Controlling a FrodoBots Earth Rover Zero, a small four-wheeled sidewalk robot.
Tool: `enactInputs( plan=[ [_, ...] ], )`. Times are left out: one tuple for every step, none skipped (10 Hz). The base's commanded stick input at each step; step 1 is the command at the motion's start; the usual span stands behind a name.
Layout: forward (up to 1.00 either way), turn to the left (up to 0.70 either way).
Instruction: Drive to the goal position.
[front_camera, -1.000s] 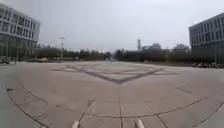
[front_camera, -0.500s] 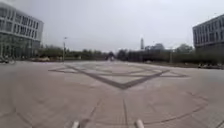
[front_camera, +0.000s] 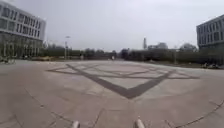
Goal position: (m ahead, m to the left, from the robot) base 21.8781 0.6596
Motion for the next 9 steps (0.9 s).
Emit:
enactInputs(
  plan=[
    [1.00,0.00],
    [1.00,0.00],
    [1.00,0.00],
    [1.00,0.00],
    [1.00,0.00],
    [1.00,0.00],
    [1.00,0.00],
    [1.00,0.00],
    [1.00,0.00]
  ],
)
